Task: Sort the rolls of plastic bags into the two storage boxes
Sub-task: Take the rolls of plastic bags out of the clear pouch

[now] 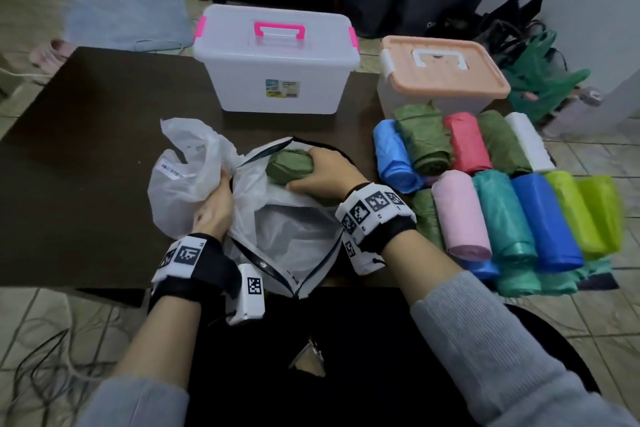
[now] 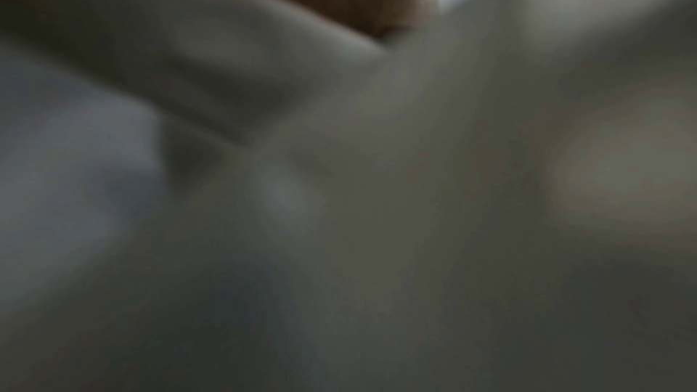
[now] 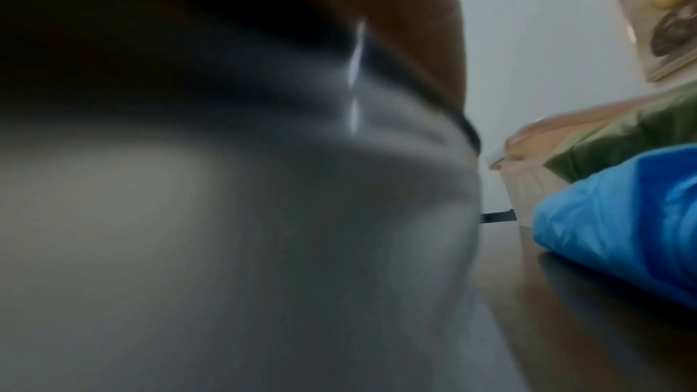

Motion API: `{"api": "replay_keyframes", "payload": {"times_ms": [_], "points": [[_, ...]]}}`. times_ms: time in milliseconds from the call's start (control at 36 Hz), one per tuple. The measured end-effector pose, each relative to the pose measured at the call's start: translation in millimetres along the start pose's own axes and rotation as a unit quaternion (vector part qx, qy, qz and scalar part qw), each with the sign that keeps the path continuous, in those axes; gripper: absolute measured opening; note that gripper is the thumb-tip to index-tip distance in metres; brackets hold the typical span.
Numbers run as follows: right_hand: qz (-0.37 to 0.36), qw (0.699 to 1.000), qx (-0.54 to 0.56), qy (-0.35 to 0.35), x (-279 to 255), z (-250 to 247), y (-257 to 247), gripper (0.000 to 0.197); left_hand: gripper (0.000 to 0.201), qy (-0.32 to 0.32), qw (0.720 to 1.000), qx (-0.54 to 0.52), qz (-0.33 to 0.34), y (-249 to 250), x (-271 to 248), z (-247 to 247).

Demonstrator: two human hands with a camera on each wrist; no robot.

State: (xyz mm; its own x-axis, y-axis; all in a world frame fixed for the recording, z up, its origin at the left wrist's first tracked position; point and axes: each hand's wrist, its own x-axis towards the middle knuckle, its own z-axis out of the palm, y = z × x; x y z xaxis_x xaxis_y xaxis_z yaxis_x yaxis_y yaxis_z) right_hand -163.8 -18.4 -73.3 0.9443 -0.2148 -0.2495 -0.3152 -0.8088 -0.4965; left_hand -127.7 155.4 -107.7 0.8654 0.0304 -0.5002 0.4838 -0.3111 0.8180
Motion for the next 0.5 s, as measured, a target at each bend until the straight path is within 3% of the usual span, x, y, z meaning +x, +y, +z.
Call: {"api": "replay_keyframes", "payload": {"times_ms": [111,167,250,306,361,417,500], "points": [[0.005,0.994,0.106,0.002,-19,-21,4,0.042,0.073,0.028,0.999,-0.025,-0.035,5,2,7],[0.027,0.986,0.163,0.012,-30,-31,9,0.035,0.067,0.031,0.996,-0.059,-0.051,8,4,8],[0.056,0.971,0.227,0.057,-45,-41,17,0.023,0.057,0.026,1.0,-0.012,-0.008,6,5,9],[0.089,0.951,0.27,0.119,-55,-44,27,0.026,0.055,0.022,0.999,0.013,0.022,2,6,9],[0.129,0.945,0.23,0.191,-66,-44,37,0.041,0.055,0.021,0.999,0.026,0.036,2,5,10],[0.177,0.945,0.104,0.253,-76,-36,44,0.052,0.055,0.021,0.998,0.034,0.043,3,5,11],[0.241,0.932,-0.026,0.271,-86,-15,54,0.056,0.056,0.025,0.998,0.032,0.04,2,7,12]]}}
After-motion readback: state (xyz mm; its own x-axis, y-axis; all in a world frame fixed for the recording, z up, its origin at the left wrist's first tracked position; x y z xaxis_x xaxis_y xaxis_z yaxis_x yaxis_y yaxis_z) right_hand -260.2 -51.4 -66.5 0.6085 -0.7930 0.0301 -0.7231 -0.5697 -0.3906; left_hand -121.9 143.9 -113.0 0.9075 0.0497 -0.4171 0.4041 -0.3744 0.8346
